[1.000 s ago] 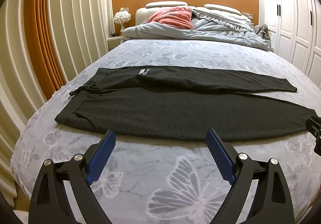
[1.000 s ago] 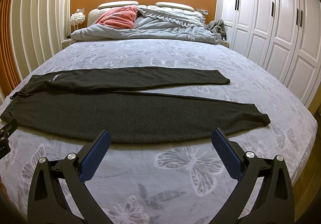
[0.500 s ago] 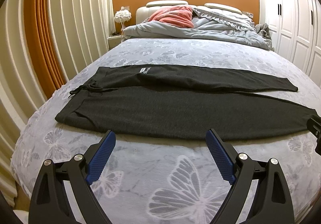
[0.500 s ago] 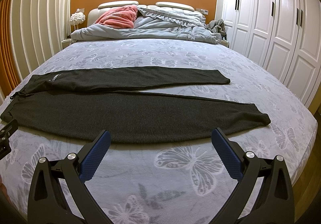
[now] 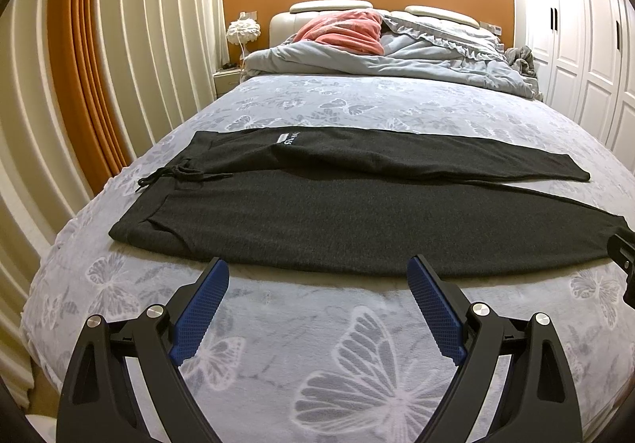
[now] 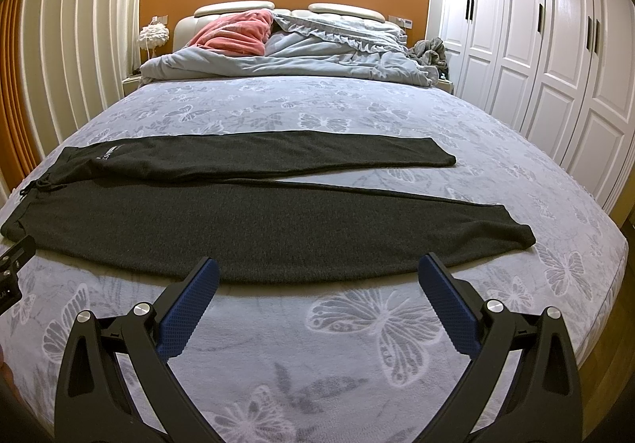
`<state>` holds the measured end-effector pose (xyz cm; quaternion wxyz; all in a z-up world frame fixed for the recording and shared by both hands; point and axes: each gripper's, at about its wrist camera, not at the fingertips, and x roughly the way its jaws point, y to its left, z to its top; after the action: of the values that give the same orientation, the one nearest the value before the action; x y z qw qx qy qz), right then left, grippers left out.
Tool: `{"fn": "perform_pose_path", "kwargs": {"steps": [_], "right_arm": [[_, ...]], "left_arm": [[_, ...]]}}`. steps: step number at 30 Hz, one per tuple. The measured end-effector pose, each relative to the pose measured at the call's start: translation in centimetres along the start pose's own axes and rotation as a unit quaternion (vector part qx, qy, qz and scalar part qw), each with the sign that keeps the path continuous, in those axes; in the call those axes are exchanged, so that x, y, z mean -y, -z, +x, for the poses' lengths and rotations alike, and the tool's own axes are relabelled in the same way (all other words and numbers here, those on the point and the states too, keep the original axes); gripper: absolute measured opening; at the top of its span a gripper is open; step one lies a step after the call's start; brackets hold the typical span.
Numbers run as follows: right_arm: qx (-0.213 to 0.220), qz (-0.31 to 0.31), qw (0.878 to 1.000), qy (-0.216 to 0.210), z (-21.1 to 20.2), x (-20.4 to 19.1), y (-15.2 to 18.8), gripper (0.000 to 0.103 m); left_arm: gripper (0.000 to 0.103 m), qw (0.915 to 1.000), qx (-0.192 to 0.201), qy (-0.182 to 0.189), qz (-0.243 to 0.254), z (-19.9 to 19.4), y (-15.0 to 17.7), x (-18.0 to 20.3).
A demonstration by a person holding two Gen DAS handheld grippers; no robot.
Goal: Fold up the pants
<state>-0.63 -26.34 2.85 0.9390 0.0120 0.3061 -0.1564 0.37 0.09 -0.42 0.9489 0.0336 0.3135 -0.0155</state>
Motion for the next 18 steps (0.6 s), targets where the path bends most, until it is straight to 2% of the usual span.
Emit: {"fn": "perform_pose_path", "kwargs": {"steps": [18], "right_arm": [[-0.001, 0.000, 1.000, -0.001, -0.03, 0.05, -0.04, 0.098]], "left_arm": [[0.089, 1.0000, -0.001, -0.002, 0.000, 0.00, 0.19, -0.05]]}}
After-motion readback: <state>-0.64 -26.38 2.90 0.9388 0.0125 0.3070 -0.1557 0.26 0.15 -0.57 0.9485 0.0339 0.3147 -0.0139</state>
